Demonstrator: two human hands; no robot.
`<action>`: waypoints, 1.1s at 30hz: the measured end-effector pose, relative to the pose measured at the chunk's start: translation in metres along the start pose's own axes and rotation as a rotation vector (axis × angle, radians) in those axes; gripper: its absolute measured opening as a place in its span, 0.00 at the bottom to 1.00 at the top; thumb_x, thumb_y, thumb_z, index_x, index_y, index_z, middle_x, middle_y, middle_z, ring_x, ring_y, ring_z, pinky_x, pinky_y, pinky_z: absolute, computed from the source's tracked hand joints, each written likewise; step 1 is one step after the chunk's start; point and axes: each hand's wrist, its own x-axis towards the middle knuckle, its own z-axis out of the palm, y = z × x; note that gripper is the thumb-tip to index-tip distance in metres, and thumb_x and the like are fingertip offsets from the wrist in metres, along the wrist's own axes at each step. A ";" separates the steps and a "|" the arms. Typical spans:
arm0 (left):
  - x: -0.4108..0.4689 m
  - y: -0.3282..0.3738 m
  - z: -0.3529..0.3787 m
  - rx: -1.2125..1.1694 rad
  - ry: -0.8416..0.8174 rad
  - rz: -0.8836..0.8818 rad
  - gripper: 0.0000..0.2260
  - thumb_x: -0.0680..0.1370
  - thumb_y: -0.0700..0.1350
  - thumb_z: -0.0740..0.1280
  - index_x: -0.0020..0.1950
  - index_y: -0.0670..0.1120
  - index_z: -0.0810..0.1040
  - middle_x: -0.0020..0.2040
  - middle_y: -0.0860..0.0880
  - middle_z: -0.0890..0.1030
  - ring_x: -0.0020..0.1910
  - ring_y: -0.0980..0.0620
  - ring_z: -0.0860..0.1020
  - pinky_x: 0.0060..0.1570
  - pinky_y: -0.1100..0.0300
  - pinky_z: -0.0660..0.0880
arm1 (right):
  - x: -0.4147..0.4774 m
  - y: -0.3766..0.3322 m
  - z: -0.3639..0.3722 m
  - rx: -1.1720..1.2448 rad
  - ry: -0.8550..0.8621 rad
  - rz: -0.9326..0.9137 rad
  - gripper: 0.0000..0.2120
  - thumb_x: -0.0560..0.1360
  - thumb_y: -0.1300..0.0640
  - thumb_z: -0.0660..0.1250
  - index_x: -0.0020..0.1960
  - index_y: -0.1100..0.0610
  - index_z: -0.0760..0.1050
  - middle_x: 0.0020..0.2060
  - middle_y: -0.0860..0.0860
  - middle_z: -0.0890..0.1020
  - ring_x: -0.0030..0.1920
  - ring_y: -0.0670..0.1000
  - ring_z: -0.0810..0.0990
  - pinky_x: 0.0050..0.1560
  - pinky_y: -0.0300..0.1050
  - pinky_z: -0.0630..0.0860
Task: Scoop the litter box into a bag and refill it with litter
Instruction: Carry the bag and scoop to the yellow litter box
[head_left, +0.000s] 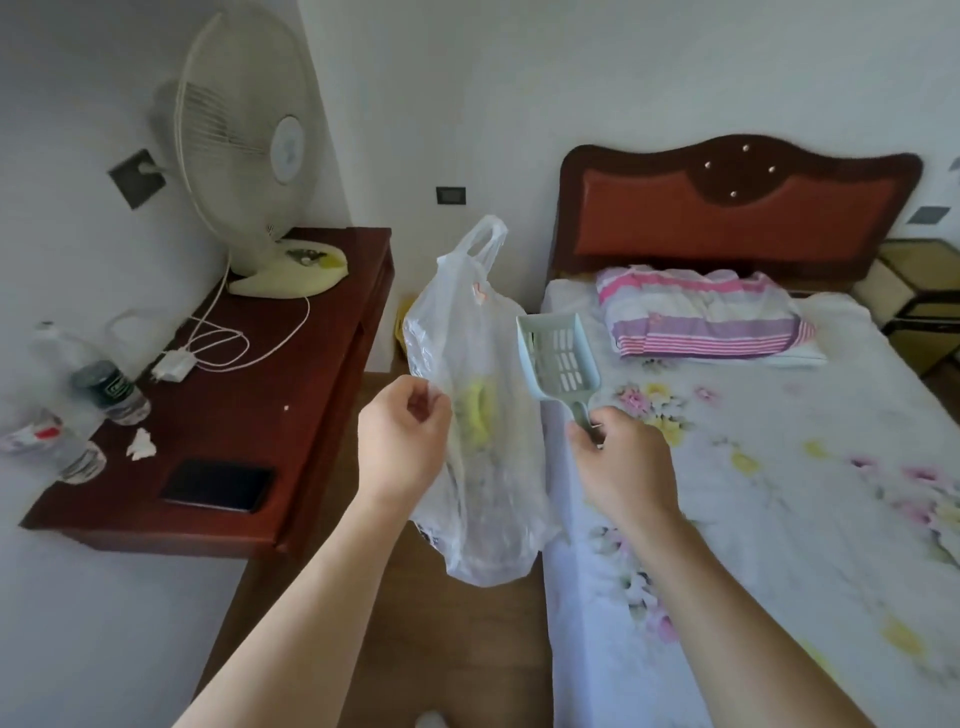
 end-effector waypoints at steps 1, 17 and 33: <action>0.018 -0.002 0.007 -0.004 0.001 -0.002 0.08 0.75 0.41 0.69 0.37 0.50 0.76 0.32 0.54 0.78 0.31 0.61 0.75 0.33 0.71 0.70 | 0.018 -0.002 0.006 -0.003 0.001 0.000 0.16 0.77 0.50 0.66 0.34 0.55 0.68 0.24 0.47 0.72 0.25 0.47 0.70 0.26 0.42 0.60; 0.325 -0.035 0.115 -0.007 -0.076 0.043 0.06 0.76 0.42 0.69 0.39 0.49 0.78 0.33 0.53 0.79 0.32 0.60 0.76 0.30 0.71 0.70 | 0.302 -0.049 0.103 -0.050 0.049 0.060 0.10 0.77 0.47 0.65 0.43 0.54 0.77 0.35 0.48 0.82 0.34 0.50 0.78 0.32 0.43 0.68; 0.562 -0.028 0.267 -0.020 -0.028 -0.124 0.04 0.77 0.43 0.68 0.42 0.50 0.78 0.37 0.53 0.80 0.34 0.59 0.77 0.34 0.70 0.70 | 0.599 -0.038 0.152 -0.012 -0.051 0.028 0.10 0.78 0.47 0.63 0.43 0.52 0.73 0.35 0.47 0.78 0.38 0.51 0.76 0.39 0.43 0.67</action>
